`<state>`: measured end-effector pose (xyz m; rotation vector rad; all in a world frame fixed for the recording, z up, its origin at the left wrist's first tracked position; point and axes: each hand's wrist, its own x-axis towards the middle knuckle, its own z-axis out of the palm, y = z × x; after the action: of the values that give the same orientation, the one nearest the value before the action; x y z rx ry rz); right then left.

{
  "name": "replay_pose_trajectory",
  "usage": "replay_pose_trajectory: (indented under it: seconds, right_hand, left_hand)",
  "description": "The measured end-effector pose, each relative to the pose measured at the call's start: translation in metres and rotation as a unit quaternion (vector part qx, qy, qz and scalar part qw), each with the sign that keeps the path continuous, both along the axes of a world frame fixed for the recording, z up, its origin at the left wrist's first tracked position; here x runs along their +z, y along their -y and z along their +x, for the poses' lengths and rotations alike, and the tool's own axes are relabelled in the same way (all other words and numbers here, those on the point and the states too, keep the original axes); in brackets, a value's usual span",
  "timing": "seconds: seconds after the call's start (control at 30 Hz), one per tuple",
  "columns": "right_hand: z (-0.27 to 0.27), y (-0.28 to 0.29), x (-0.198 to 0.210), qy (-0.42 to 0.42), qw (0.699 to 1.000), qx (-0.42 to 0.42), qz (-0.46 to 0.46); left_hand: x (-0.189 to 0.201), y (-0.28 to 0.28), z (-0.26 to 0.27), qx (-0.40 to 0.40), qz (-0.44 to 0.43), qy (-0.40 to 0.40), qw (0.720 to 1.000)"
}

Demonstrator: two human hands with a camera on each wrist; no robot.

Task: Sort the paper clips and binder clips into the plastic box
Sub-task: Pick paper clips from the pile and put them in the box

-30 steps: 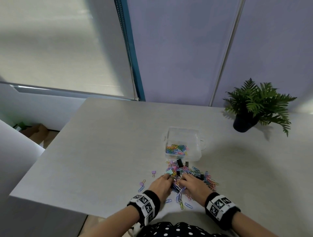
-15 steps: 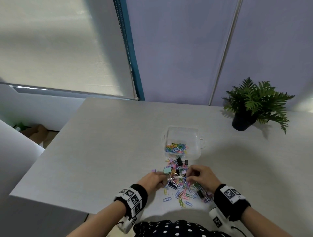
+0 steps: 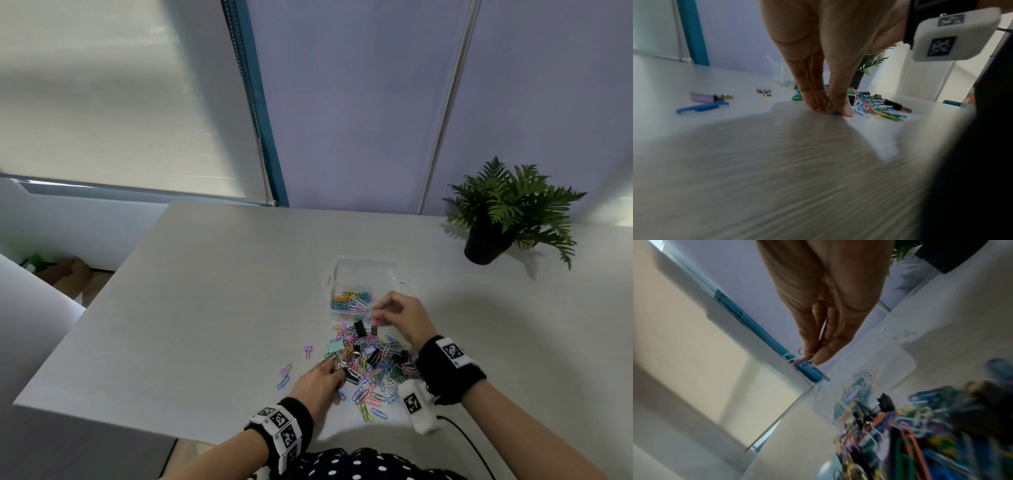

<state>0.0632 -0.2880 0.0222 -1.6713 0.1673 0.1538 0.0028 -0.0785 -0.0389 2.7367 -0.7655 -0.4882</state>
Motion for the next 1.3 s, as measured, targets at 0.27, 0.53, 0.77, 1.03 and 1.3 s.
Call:
replay_pose_trajectory:
  seconds: [0.27,0.53,0.77,1.03,1.3]
  right_hand:
    - [0.051,-0.010,-0.004,0.005,0.997,-0.078,0.001]
    - [0.051,-0.018,-0.005,0.018,0.977,0.039,-0.211]
    - [0.006,-0.012,-0.007,0.112,0.921,0.203,-0.312]
    - [-0.061,-0.004,-0.027,0.125,0.800,0.398,-0.432]
    - [-0.077,-0.023,-0.034,0.127,0.728,0.431,-0.517]
  left_hand:
    - [-0.002,0.003,-0.002,0.062,-0.007,-0.014,0.998]
    - [0.001,0.005,-0.005,0.101,-0.027,-0.020,0.994]
    - [0.002,0.006,-0.002,0.109,-0.018,-0.041,0.993]
    - [0.008,0.008,0.006,0.062,0.056,-0.046,0.995]
    - [0.013,0.004,0.006,0.039,0.049,-0.053,0.997]
